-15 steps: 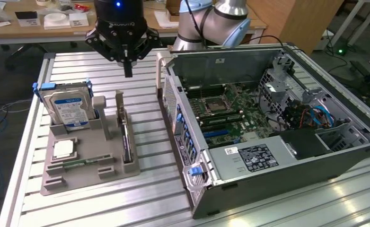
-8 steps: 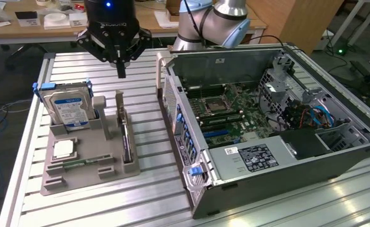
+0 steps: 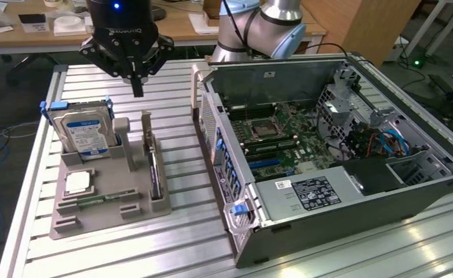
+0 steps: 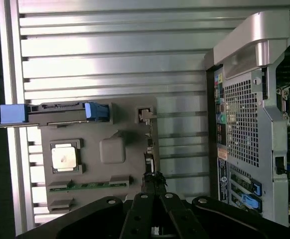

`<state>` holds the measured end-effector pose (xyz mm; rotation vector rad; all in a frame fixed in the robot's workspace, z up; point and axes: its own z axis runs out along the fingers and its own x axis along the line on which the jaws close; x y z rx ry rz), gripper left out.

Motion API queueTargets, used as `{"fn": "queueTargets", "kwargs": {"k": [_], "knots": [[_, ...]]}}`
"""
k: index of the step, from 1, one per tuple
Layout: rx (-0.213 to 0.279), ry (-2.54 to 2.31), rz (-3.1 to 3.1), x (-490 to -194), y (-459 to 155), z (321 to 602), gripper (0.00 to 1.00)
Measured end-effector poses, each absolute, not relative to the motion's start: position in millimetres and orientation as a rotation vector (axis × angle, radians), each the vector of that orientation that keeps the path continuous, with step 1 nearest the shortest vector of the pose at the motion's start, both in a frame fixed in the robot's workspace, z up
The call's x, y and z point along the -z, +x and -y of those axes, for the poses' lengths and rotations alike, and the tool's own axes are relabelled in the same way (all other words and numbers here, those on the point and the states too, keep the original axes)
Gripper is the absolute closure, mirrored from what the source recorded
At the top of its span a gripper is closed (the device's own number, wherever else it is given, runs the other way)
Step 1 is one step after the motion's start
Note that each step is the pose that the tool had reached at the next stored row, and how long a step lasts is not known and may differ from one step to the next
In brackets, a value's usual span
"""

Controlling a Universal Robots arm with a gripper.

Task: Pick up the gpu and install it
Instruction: 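Reach for the gpu, then pick up the gpu and move the gpu toward the slot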

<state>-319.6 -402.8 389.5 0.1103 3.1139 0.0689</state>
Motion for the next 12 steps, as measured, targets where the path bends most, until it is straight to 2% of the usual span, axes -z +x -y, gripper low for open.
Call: {"fn": "queueTargets", "kwargs": {"k": [12], "knots": [[-0.069,0.11,-3.114,-389.4,-326.8,403.3,0.89]]}}
